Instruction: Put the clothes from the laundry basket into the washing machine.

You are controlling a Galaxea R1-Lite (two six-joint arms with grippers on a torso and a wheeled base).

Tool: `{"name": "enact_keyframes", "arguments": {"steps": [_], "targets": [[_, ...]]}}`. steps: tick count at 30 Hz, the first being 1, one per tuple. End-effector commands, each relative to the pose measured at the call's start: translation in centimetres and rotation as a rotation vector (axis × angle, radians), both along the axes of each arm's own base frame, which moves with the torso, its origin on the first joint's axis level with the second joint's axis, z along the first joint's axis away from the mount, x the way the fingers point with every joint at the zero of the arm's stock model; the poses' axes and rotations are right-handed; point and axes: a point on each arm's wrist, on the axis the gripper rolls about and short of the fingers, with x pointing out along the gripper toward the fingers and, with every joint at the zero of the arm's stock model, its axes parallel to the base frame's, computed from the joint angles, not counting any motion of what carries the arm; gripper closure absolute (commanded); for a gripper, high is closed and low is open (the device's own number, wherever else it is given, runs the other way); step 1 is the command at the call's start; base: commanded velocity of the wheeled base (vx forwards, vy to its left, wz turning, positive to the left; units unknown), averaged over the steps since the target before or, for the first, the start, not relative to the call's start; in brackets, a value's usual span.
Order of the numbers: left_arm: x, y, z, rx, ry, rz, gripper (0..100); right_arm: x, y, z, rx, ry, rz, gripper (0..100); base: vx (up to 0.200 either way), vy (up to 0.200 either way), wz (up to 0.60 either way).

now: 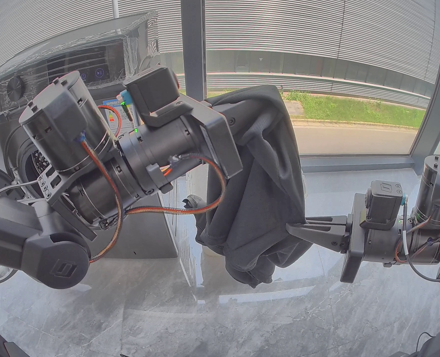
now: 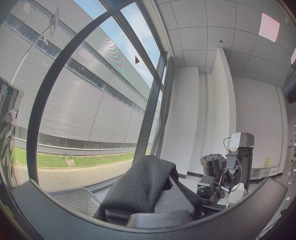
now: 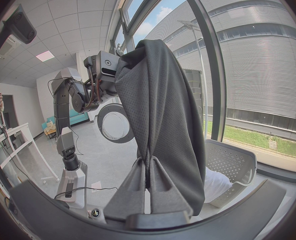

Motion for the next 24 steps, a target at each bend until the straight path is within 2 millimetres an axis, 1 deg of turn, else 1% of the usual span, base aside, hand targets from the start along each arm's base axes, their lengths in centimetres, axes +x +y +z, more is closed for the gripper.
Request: {"name": "enact_keyframes", "arguments": {"steps": [1, 8, 16, 24], "targets": [[-0.1, 0.0, 0.3, -0.009, -0.008, -0.002, 100, 0.5, -0.5, 0.0, -0.001, 0.003, -0.027, 0, 0.0, 0.0, 0.0], [-0.2, 0.0, 0.5, -0.013, -0.016, -0.004, 100, 0.6, -0.5, 0.0, -0.001, 0.003, -0.033, 0, 0.0, 0.0, 0.0], [-0.3, 0.0, 0.8, -0.02, -0.024, -0.006, 100, 2.0, 0.3, 0.7, 0.012, -0.018, -0.036, 0, 0.0, 0.0, 0.0], [-0.2, 0.0, 0.8, -0.019, -0.022, -0.006, 100, 1.9, 0.4, 0.7, 0.008, -0.023, -0.038, 0, 0.0, 0.0, 0.0]]}}
